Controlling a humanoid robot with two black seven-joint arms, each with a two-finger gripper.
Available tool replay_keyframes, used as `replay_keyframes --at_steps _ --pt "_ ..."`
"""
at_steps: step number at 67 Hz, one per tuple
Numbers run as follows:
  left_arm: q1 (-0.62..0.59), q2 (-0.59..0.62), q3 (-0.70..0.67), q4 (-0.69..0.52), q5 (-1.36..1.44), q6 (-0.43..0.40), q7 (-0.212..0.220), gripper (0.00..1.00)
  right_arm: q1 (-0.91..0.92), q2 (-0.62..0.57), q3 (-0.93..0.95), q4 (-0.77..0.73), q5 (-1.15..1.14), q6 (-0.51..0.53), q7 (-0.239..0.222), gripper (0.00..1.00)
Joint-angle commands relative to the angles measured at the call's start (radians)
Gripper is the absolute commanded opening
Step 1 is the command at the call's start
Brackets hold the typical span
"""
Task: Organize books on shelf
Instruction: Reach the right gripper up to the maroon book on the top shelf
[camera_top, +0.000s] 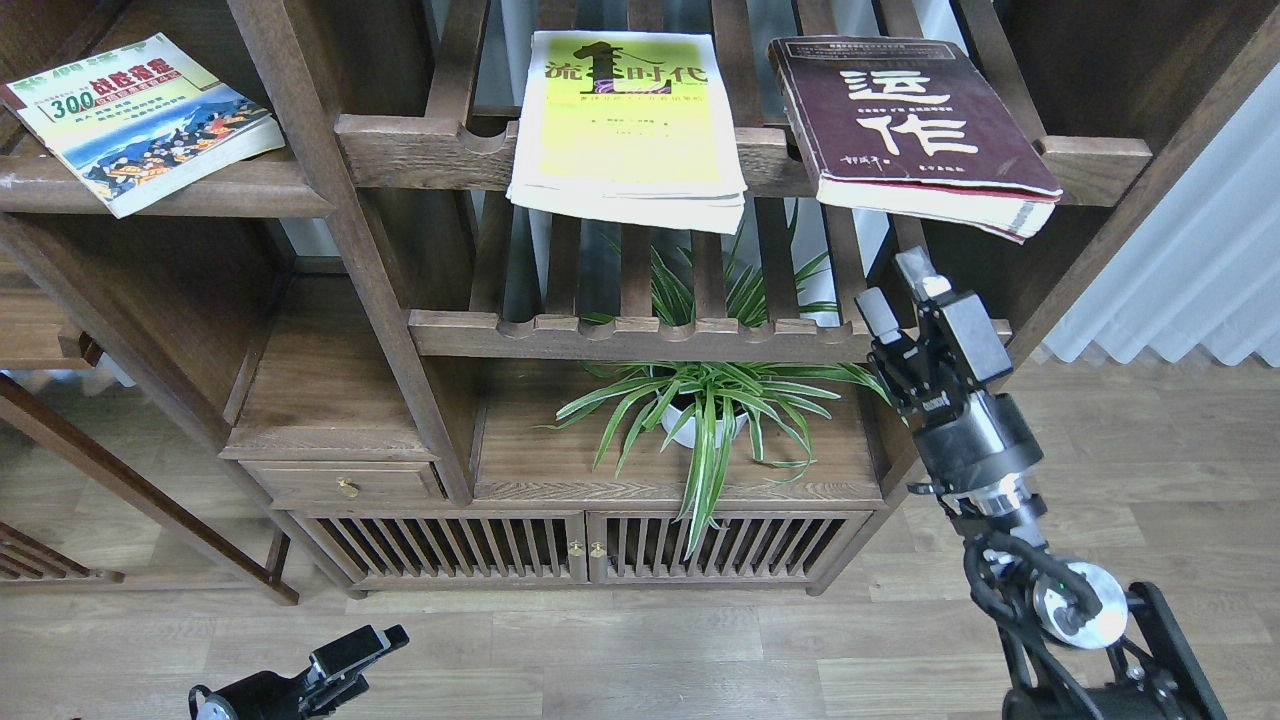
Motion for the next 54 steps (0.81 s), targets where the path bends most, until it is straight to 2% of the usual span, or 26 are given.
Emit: replay_keyframes --at_steps 1,16,28,54 --pt "0.017 -0.004 -0.001 0.008 -0.002 0.0 0.0 0.99 0.007 -0.005 0.001 0.018 0.0 -0.004 0.0 0.93" --pt "0.029 -0.004 -0.002 0.012 -0.002 0.0 0.0 1.0 0.051 -0.031 0.011 0.018 -0.002 -0.056 0.0 0.92" --pt "0.031 -0.004 -0.002 0.012 -0.002 0.0 0.0 1.0 0.122 -0.066 0.022 0.018 -0.002 -0.141 0.002 0.92" --pt "0.04 -0.004 -0.002 0.015 -0.002 0.0 0.0 1.0 0.208 -0.127 0.024 0.018 -0.002 -0.309 0.04 0.92"
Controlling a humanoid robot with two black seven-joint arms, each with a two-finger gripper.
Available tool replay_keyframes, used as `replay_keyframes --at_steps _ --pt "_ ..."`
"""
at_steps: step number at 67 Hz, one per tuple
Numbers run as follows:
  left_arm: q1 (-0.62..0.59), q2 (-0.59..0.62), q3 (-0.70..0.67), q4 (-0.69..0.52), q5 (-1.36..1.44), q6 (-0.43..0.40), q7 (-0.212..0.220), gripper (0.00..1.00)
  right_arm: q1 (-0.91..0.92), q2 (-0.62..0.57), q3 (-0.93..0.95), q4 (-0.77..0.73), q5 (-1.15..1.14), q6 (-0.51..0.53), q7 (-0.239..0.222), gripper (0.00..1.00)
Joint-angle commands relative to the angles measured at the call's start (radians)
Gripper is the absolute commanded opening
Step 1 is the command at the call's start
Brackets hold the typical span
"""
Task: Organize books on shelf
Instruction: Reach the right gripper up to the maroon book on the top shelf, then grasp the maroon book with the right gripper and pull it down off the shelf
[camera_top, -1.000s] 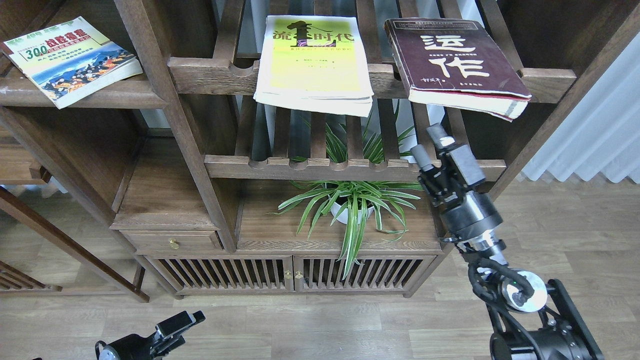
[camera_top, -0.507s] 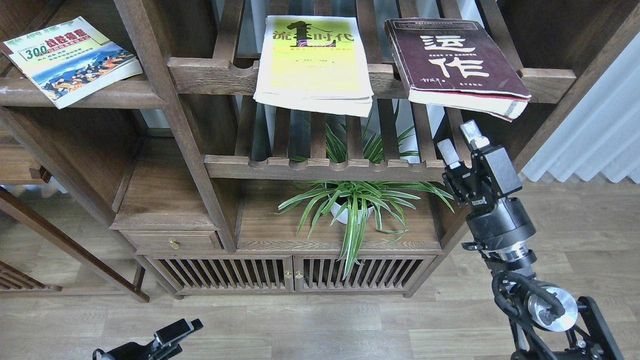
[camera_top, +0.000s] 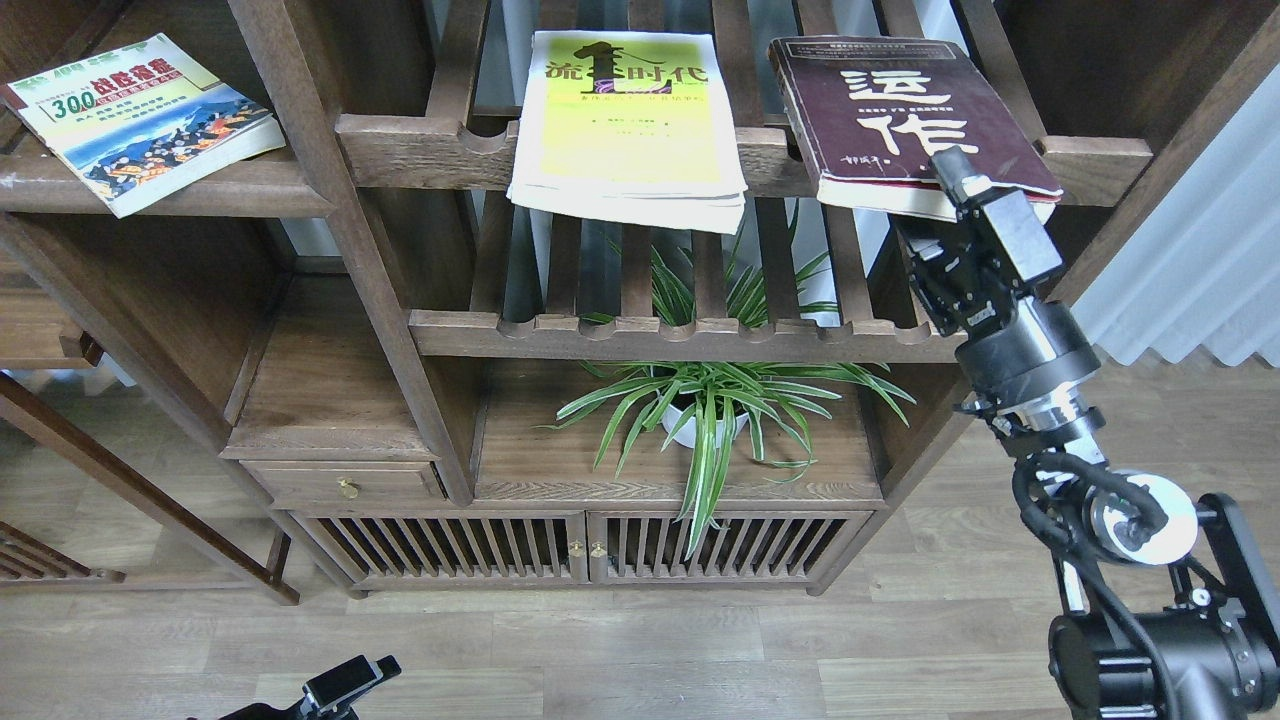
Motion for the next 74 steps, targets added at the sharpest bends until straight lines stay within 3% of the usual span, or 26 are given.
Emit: replay_keyframes --at_steps 1,27,42,55,61,65,74 --pt "0.0 0.0 0.0 0.006 0.0 0.0 0.0 1.0 0.018 -0.022 0.002 0.0 0.0 -0.059 0.01 0.92" --pt "-0.001 -0.042 -0.001 0.051 0.0 0.0 0.0 1.0 0.134 -0.084 0.014 -0.002 -0.002 -0.277 0.022 0.92" --pt "-0.003 -0.042 -0.003 0.061 0.0 0.0 0.0 1.0 0.182 -0.085 0.014 -0.017 -0.003 -0.338 0.025 0.92" --pt "-0.003 -0.042 -0.004 0.086 -0.003 0.0 -0.001 1.0 0.183 -0.085 0.016 -0.019 -0.003 -0.306 0.019 0.64" --pt "-0.003 -0.042 -0.004 0.094 -0.003 0.0 -0.001 1.0 0.182 -0.088 0.025 -0.02 -0.003 -0.238 0.012 0.46" --pt "-0.003 -0.042 -0.008 0.095 -0.003 0.0 -0.001 1.0 0.18 -0.091 0.026 -0.028 -0.003 -0.186 -0.004 0.33" --pt "-0.003 -0.042 -0.011 0.095 -0.003 0.0 -0.001 1.0 0.18 -0.101 0.028 -0.039 -0.003 -0.114 -0.051 0.13"
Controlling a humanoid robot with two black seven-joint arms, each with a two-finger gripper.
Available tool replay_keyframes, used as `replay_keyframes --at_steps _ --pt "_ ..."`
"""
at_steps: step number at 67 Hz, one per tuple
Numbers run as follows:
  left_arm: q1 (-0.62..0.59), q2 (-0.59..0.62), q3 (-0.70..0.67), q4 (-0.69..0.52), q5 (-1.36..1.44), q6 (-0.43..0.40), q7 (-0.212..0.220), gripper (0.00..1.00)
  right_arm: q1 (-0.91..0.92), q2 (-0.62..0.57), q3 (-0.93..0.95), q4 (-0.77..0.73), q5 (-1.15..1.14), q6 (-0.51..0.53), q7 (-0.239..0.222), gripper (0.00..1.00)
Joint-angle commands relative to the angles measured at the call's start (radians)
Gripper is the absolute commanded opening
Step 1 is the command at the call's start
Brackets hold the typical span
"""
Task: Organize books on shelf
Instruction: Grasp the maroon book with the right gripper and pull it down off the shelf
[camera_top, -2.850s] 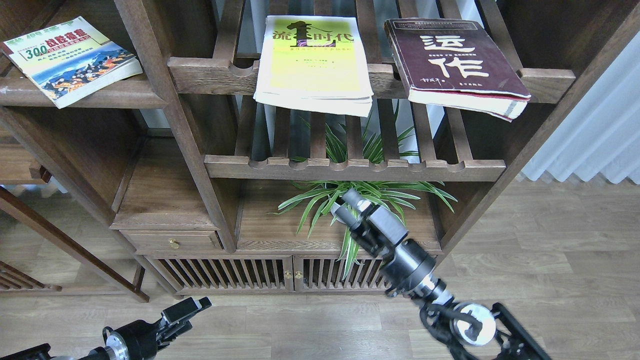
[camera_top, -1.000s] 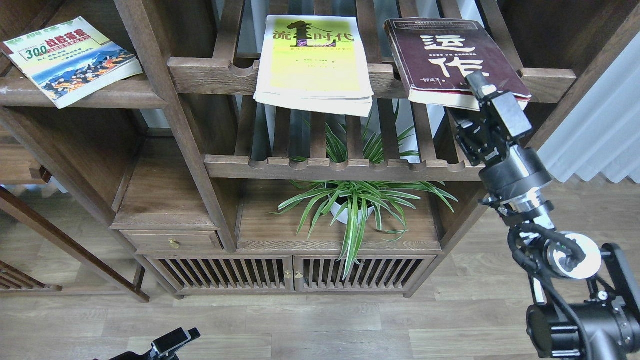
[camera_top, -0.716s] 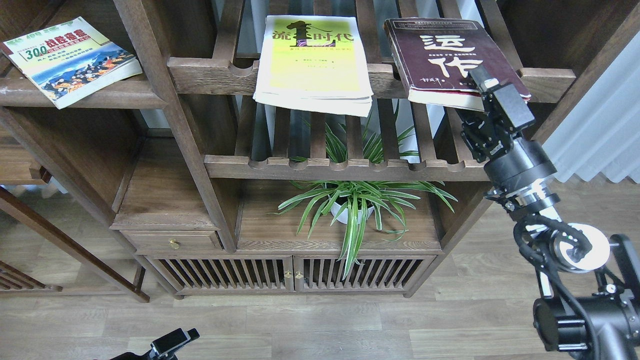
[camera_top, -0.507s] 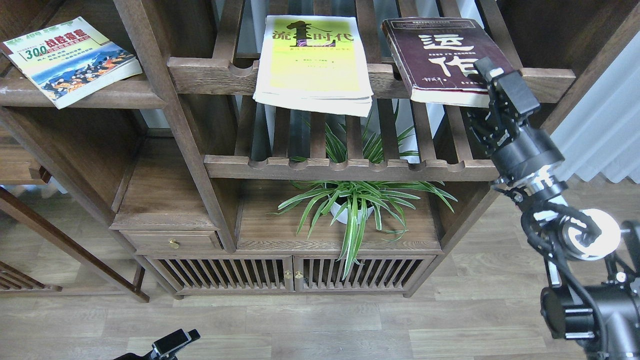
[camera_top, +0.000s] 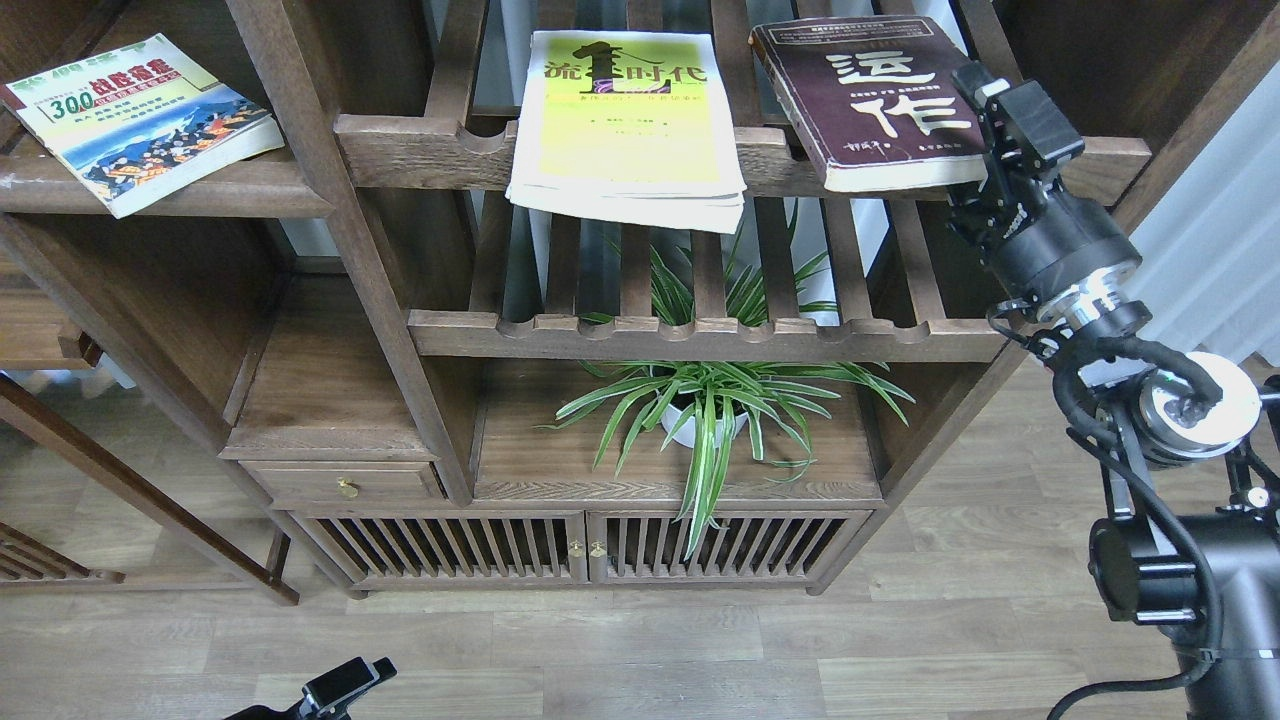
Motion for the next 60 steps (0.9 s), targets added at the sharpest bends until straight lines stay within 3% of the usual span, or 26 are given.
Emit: replay_keyframes --at_steps 1,4,23,33,60 --pt "0.002 0.0 -0.002 0.001 0.0 0.0 0.0 1.0 -0.004 -0.006 0.002 -0.01 0.0 0.069 -0.038 0.11" --pt "0.002 0.0 -0.002 0.001 0.0 0.0 0.0 1.0 -0.005 -0.005 0.004 -0.014 0.003 0.099 -0.042 0.04" --pt "0.005 0.0 -0.002 0.014 -0.003 0.0 -0.001 1.0 -0.019 -0.011 0.056 -0.03 0.011 0.172 -0.065 0.0" --pt "0.005 0.0 -0.002 0.014 -0.002 0.0 -0.001 1.0 -0.05 -0.043 0.105 -0.029 0.046 0.181 -0.124 0.0" --pt "0.025 -0.014 -0.001 0.014 0.001 0.0 0.0 1.0 -0.39 -0.184 0.174 -0.047 0.239 0.502 -0.138 0.0"
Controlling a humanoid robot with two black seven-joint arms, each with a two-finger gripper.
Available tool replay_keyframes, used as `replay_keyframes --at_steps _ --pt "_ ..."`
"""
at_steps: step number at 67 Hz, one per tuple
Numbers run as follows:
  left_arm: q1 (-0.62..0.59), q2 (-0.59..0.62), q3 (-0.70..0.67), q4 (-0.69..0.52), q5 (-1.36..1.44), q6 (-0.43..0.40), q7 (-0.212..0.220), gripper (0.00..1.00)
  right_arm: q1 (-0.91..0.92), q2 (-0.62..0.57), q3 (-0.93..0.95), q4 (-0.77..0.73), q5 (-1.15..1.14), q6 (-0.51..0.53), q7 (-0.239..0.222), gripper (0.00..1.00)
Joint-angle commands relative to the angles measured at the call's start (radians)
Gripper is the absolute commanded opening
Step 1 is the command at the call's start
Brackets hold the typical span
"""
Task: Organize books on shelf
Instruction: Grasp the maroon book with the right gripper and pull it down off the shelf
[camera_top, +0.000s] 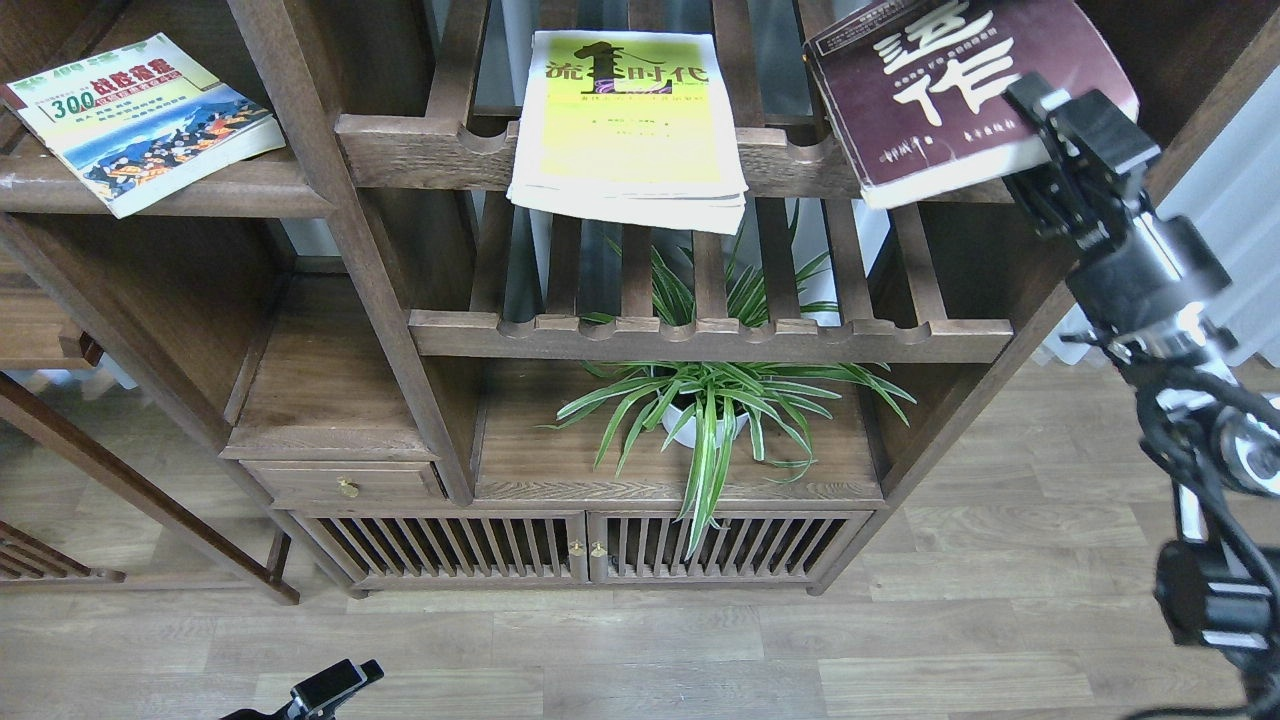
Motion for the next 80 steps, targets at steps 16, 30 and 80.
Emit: replay_keyframes --at_steps 16,30,80 --pt "0.01 -0.008 0.0 0.0 0.002 0.0 0.002 1.0 -0.34 -0.012 0.06 -0.059 0.102 0.115 0.0 0.0" --pt "0.008 -0.031 -0.003 -0.014 -0.006 0.0 -0.001 1.0 -0.412 0.027 -0.045 -0.113 0.083 0.115 0.0 0.0" --pt "0.013 -0.098 -0.159 -0.118 -0.009 0.0 -0.013 1.0 -0.344 0.205 -0.297 -0.139 -0.067 0.115 0.0 0.0"
